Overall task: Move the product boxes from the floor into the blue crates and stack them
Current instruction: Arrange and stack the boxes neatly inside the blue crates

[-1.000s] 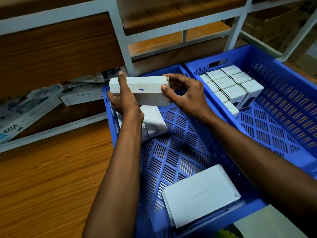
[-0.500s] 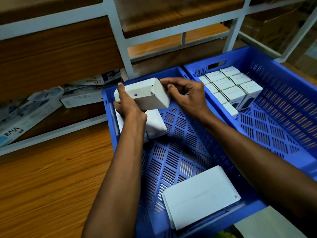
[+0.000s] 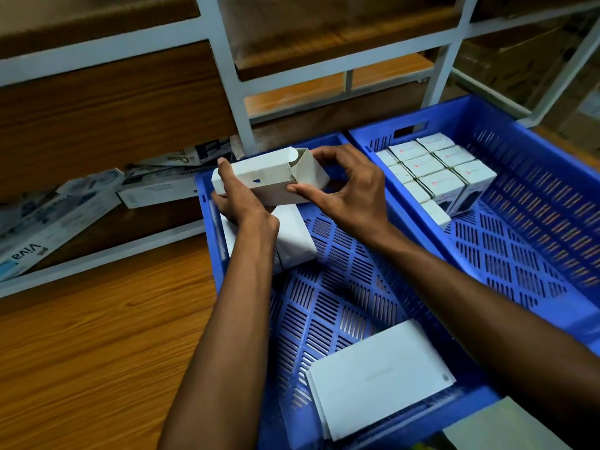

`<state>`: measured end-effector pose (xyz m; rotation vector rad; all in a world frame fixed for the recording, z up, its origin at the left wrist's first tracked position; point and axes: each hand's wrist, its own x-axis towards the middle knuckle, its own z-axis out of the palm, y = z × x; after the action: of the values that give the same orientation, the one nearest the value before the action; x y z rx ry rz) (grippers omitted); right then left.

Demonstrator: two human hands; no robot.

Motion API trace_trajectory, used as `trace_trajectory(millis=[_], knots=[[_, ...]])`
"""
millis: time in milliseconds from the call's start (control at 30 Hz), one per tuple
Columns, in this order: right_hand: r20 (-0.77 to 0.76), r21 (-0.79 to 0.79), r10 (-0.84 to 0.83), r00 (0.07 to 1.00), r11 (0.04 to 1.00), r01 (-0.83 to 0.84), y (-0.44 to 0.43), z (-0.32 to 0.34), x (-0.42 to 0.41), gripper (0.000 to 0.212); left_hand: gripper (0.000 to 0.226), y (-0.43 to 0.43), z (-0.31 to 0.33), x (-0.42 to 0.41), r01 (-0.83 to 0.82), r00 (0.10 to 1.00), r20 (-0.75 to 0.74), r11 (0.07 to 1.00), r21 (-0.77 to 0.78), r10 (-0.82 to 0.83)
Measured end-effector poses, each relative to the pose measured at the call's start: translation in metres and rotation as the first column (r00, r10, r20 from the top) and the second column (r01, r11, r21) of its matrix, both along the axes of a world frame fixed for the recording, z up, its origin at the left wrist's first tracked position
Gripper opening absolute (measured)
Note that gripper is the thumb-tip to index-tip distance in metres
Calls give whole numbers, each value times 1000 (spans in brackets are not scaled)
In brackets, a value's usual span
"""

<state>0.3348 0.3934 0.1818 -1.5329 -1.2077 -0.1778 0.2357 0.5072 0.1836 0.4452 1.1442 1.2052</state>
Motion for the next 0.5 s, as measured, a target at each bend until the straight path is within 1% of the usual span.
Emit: trace_trajectory(millis=[67, 133, 200, 367, 433, 500], knots=[[15, 24, -13, 1000, 1000, 13, 0, -2, -3, 54, 48, 0, 0, -1, -14, 1000, 8, 1000, -2, 14], [41, 40, -23, 999, 999, 21, 0, -4, -7, 52, 59, -1, 0, -1, -40, 999, 14, 999, 4, 40], [64, 51, -26, 998, 998, 23, 0, -7, -11, 49, 65, 1, -1, -3, -65, 998, 22, 998, 12, 65], [81, 141, -51, 995, 989, 39, 0, -8, -18, 36, 67, 5, -3, -4, -113, 993, 29, 993, -18, 114], [76, 124, -23, 997, 992, 13, 1, -5, -19, 35, 64, 5, -3, -4, -114, 992, 48, 993, -30, 115], [36, 109, -21, 999, 994, 17, 1, 0, -16, 42, 60, 6, -3, -5, -119, 991, 50, 993, -22, 120]])
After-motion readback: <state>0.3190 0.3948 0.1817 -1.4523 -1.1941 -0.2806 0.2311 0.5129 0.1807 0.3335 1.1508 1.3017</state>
